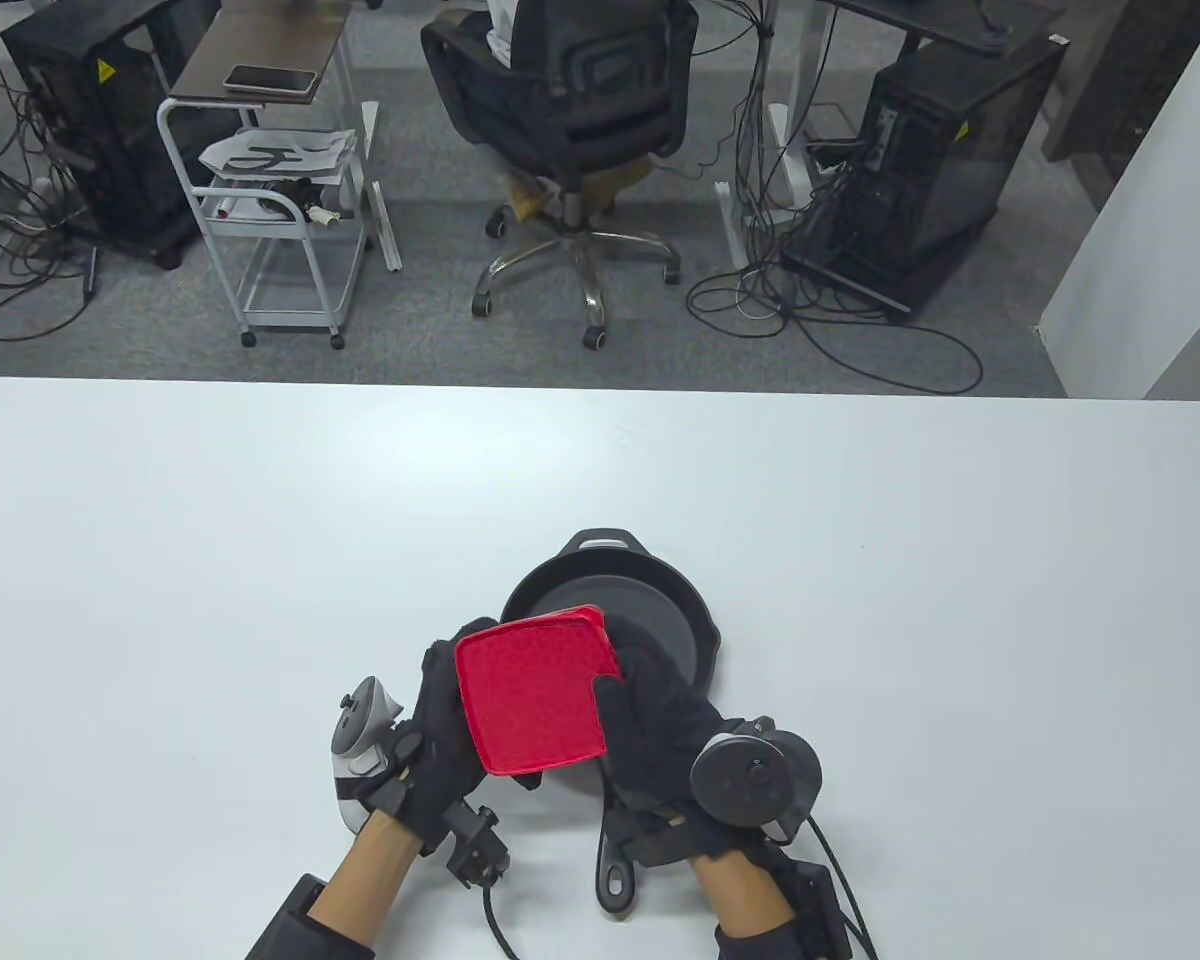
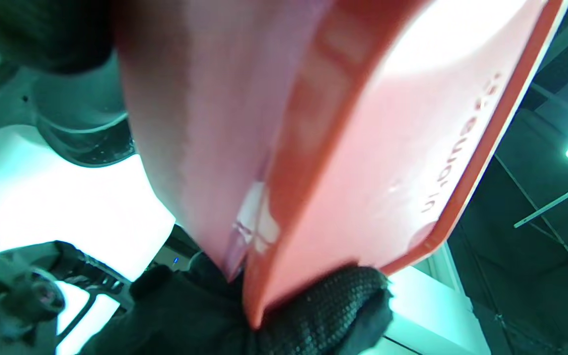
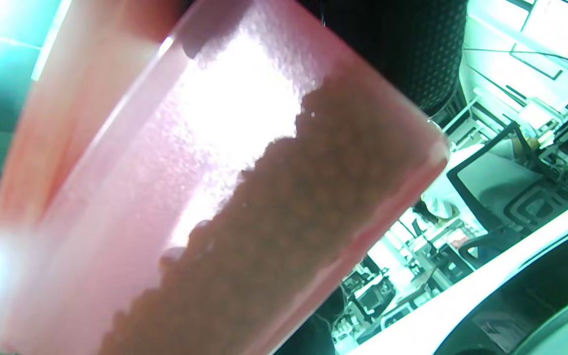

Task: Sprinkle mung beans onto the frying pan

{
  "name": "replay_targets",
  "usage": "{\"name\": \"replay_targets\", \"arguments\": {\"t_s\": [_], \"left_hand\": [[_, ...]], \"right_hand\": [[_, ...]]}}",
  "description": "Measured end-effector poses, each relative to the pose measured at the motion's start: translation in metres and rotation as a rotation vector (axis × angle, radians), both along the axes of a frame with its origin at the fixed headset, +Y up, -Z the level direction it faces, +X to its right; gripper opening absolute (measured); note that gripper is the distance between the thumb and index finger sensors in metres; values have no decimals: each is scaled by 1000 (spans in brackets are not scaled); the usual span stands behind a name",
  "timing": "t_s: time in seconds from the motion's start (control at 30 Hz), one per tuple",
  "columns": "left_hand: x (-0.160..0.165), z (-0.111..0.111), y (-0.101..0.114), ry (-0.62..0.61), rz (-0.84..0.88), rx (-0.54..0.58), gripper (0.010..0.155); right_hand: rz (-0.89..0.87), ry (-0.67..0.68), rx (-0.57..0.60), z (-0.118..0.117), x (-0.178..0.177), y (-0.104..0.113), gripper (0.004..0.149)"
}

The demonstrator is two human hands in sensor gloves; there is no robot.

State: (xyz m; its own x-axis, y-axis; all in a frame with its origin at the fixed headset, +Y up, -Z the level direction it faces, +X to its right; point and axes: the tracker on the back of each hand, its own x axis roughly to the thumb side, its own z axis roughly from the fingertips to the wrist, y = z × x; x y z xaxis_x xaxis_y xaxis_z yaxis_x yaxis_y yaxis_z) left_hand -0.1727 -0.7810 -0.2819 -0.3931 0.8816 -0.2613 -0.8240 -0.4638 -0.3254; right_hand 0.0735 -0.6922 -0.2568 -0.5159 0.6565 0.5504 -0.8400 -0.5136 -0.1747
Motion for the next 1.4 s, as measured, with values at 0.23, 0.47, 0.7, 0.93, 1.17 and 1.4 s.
{"name": "replay_targets", "arguments": {"t_s": [0.23, 0.47, 0.7, 0.93, 1.17, 1.4], "left_hand": [[-2, -4, 2, 24, -56, 21, 80], [-8, -5, 1, 45, -65, 1, 80], [-23, -10, 2, 87, -90, 4, 79], [-30, -12, 2, 98, -82, -2, 79], [-31, -12, 2, 87, -90, -2, 79], [-30, -12, 3, 87, -101, -13, 79]], "right_hand": [[-16, 14, 5, -1, 2, 1, 40], [-58, 13, -41, -5, 9, 4, 41], [3, -115, -86, -9, 54, 20, 41], [130, -327, -149, -15, 125, 31, 41], [261, -537, -363, -24, 199, 12, 41], [374, -646, -610, -40, 231, -20, 43]]}}
